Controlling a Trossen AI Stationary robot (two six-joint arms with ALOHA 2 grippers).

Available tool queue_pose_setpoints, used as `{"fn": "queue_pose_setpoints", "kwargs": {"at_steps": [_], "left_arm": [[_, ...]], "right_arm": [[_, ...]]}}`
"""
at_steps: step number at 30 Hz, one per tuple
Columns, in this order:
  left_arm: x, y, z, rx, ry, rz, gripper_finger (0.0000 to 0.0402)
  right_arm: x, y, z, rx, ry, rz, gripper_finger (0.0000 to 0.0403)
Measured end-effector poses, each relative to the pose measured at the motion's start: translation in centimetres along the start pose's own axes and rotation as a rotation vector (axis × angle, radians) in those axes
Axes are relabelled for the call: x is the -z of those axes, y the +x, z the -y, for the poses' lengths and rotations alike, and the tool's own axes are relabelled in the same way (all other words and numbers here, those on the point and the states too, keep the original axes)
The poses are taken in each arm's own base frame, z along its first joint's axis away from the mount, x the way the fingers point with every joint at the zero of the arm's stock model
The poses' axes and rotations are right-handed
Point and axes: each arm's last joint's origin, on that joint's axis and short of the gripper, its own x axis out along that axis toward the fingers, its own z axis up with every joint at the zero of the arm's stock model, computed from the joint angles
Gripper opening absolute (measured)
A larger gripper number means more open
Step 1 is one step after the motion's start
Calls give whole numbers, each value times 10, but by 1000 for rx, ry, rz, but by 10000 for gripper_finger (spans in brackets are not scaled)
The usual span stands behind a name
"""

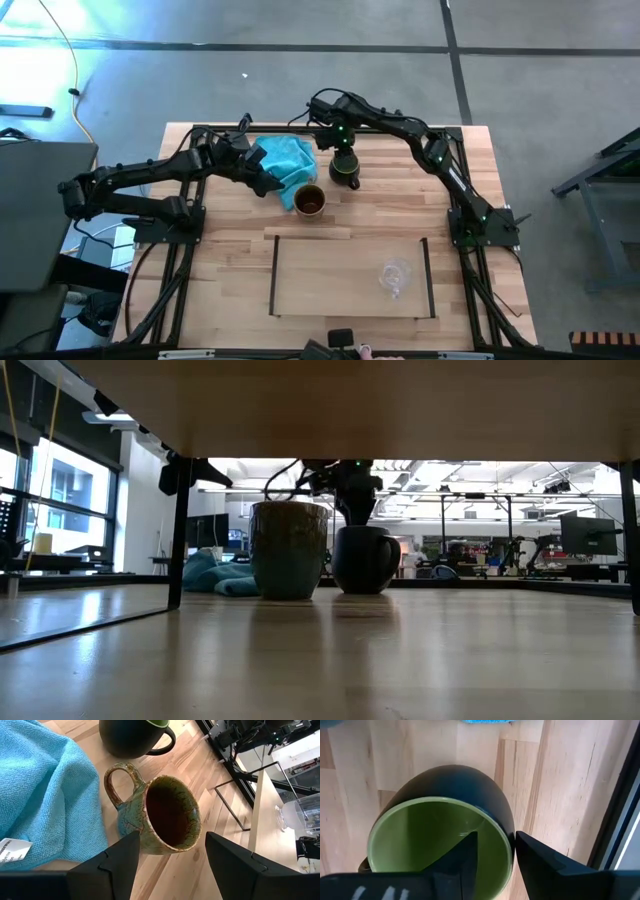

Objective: Stack small to large cups/mugs on shelf
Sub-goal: Put the black mug on the shelf

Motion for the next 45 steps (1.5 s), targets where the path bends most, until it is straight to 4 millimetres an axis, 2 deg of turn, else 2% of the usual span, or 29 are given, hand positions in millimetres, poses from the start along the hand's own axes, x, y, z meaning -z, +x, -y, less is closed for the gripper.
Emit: {"fn": "queue_pose_setpoints", "kwargs": {"at_steps": [4, 9, 11, 29, 36, 45], "left_arm": [[0, 0, 0, 0, -1, 0, 215], [0, 0, 0, 0, -2, 0, 215], [0, 0, 0, 0, -2, -1, 215], [0, 0, 0, 1, -7, -1, 215], [0, 0, 0, 1, -8, 0, 215], [0, 0, 0, 2, -7, 1, 215]], "right_arm": [[1, 1, 2, 0, 29, -2, 99], [7, 1, 7, -5, 87, -21, 24], [9, 1, 10, -5, 119, -28, 9], [16, -1, 5, -42, 204, -91, 1], [20, -19, 0, -26, 246, -67, 1], [25, -55, -14, 17, 302, 6, 0]]}}
